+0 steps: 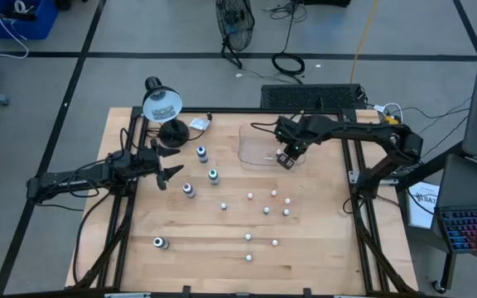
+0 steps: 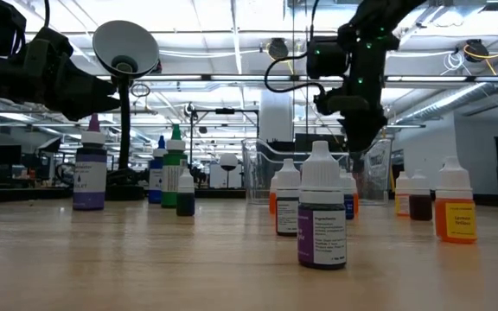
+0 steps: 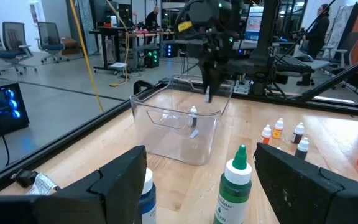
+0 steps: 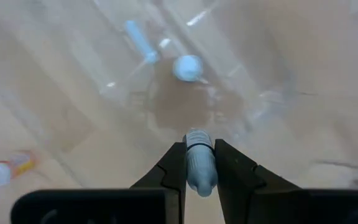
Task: Pick & Place food coloring
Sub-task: Put the black food coloring into the transparent bin, then put the top purple food coloring into the transparent bin
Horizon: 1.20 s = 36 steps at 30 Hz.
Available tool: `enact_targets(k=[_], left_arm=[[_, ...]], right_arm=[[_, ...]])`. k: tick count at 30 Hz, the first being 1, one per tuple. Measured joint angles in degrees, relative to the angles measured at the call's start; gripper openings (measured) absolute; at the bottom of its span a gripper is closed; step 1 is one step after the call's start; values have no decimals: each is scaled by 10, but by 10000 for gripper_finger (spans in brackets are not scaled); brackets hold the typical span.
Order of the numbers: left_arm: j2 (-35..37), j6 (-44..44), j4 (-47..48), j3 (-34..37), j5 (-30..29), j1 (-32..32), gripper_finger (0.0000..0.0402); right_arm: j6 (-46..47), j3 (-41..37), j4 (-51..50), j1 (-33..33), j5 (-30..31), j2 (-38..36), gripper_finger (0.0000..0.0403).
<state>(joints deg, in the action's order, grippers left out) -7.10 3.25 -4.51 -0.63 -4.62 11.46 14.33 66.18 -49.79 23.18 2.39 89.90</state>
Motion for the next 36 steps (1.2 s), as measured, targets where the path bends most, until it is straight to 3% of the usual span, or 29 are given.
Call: enact_targets(k=[23,31,36], left_arm=[[0,0,0,0,0,0,296],[0,0,0,0,-2,0,296],[0,0,0,0,-2,0,296]], right_arm=[[-26,-17,56,0,2,87,47],[14,-18,59,0,-1,71,153],[26,-18,57,0,1,59,169]])
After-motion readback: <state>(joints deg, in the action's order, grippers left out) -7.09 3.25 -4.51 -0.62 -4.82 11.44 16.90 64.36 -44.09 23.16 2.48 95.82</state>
